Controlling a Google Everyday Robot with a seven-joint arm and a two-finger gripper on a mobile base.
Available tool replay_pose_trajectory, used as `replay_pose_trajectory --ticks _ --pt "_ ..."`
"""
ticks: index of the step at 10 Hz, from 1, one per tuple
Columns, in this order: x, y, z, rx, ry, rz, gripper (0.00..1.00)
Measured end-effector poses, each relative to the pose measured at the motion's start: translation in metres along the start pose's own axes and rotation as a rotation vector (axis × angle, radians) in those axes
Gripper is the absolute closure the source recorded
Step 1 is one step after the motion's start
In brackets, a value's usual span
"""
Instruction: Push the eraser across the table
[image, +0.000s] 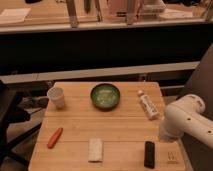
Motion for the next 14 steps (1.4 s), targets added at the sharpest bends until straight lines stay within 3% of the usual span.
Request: replay_pose_trajectory --ticks 14 --pt "-0.01 0.016 0.069 -0.065 0.014 0.033 0.99"
